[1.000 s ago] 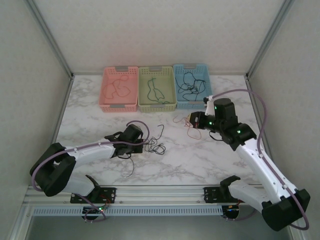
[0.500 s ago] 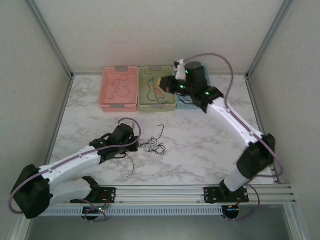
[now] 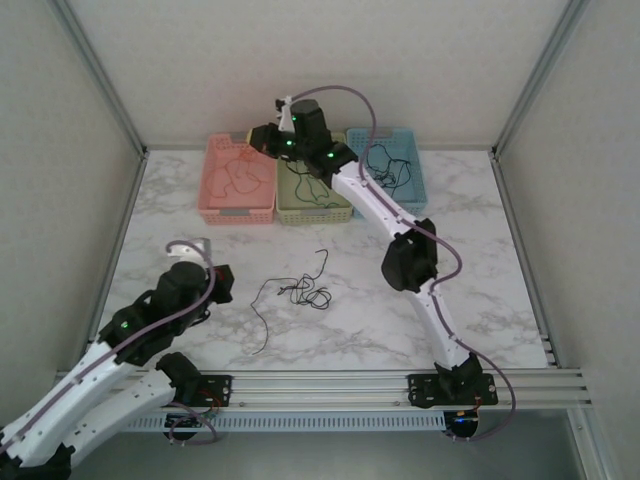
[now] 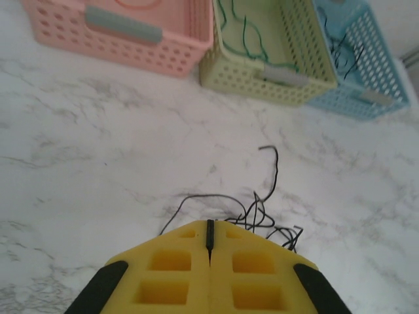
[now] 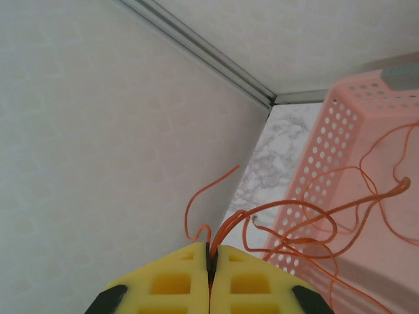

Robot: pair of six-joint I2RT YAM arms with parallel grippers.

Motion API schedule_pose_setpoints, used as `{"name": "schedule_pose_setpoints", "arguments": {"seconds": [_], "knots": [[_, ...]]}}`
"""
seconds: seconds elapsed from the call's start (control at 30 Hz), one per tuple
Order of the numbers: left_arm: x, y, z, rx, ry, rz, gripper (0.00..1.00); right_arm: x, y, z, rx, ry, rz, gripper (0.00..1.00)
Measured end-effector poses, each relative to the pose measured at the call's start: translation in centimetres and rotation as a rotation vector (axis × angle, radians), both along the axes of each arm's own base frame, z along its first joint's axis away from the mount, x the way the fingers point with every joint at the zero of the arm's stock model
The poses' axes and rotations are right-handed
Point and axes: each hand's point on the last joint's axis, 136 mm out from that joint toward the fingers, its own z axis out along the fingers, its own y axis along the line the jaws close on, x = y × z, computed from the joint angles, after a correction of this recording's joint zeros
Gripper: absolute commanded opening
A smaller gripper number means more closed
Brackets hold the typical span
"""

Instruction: Untangle the cables

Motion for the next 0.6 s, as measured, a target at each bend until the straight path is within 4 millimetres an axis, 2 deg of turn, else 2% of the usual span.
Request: {"name": "schedule_pose_setpoints", "arguments": {"seconds": [0.07,0.13,0.3,0.33,0.4,0.43,0.5,0.6], "knots": [[-0.4,0.9,0.6,-0.006,-0.022,0.025,0.06,0.7,1.0,-1.3,0.013,0.009,-0.002,0.00],[-0.6,1.4,0.5,0.003,-0.019,0.039,0.06,1.4,1.9,-3.6,0.014,0.033,-0.015,0.00],[-0.5,1.5,-0.7,0.049,0.026,0.047,0.06,3.0,3.1,-10.5,-0.027,0.098,-0.072,0.00],[-0.5,1.5,-0.9,0.056,0.034,0.047,0.06,3.0,3.2,-11.7,-0.038,0.108,-0.076,0.07],[-0.4,1.5,-1.1,0.063,0.041,0.046,0.06,3.0,3.5,-13.9,-0.060,0.133,-0.083,0.31],[-0.4,1.5,-1.1,0.064,0.041,0.046,0.06,3.0,3.6,-14.7,-0.070,0.143,-0.085,0.39],[-0.4,1.5,-1.1,0.063,0.042,0.046,0.06,2.7,3.7,-15.8,-0.096,0.160,-0.086,0.49],[-0.4,1.4,-1.1,0.064,0.042,0.046,0.06,2.4,3.8,-15.9,-0.115,0.150,-0.076,0.54]]}}
